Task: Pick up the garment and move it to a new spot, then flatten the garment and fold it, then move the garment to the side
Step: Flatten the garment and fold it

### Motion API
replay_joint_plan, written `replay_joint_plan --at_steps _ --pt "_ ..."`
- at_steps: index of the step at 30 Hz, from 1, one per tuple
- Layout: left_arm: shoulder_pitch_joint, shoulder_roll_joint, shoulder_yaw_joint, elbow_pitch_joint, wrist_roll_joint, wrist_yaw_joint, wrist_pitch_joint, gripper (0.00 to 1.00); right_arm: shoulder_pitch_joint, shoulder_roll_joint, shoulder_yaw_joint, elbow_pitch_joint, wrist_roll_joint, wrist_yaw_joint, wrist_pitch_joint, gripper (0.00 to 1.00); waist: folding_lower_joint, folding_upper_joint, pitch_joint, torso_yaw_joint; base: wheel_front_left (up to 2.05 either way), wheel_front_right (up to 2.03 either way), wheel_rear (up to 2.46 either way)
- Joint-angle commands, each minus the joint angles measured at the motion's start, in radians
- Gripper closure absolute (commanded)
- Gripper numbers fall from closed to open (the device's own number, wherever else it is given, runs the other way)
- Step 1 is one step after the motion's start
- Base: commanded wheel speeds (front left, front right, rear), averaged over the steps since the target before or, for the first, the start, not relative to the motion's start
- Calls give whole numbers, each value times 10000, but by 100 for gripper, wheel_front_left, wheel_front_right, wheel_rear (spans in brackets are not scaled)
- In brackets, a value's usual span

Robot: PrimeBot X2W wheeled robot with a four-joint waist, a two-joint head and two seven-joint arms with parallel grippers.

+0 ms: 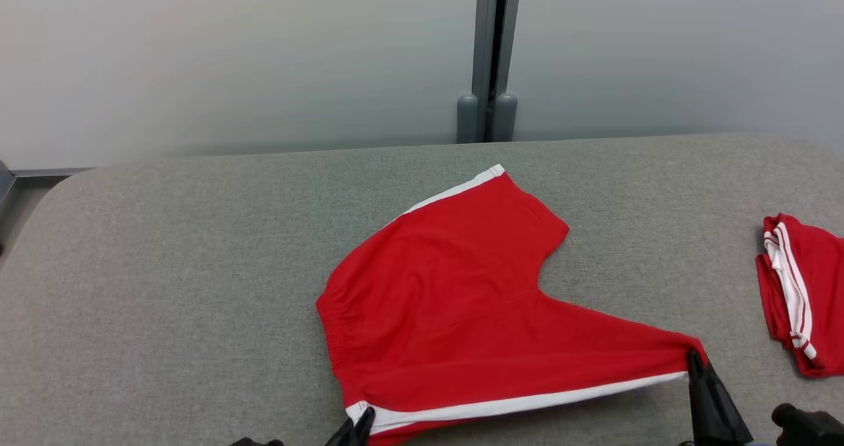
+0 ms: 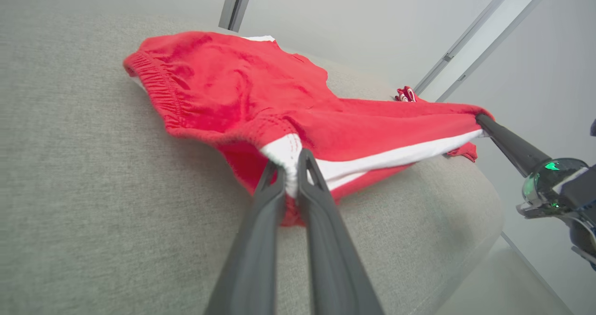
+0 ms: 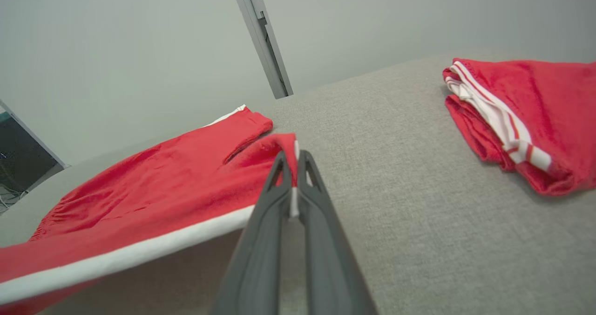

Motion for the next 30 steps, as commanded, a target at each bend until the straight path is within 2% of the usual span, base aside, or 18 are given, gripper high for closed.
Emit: replay_joint_plan --at_steps 1,3,8,9,16,21,30 --pt "-70 -27 80 -28 23 15 -43 100 -100 -30 14 -44 -23 -3 -48 100 2 0 65 46 0 0 0" --pt "-427 -52 143 -153 24 15 -43 100 -615 -33 101 -92 -153 -2 -49 100 2 0 242 152 0 0 0" --pt "-1797 -229 319 -284 -257 15 -44 100 -2723 -30 97 677 -746 -2 -48 100 2 0 1152 588 0 0 0" --pt "-1797 -229 319 -284 -257 15 -44 100 -2723 -30 97 677 -746 -2 -48 100 2 0 1152 588 0 0 0" --pt "-3675 -317 441 -93 -748 15 -44 100 -6052 -27 146 2337 -1985 -2 188 100 2 0 2585 1065 0 0 0" --pt "-4728 -486 582 266 -1235 15 -42 100 -8110 -31 -251 3709 -3039 -2 412 100 2 0 3543 1404 0 0 0" --pt "-6076 -963 884 1055 -1763 15 -41 100 -10501 -29 -658 5522 -4745 -2 397 100 2 0 4777 1857 0 0 0"
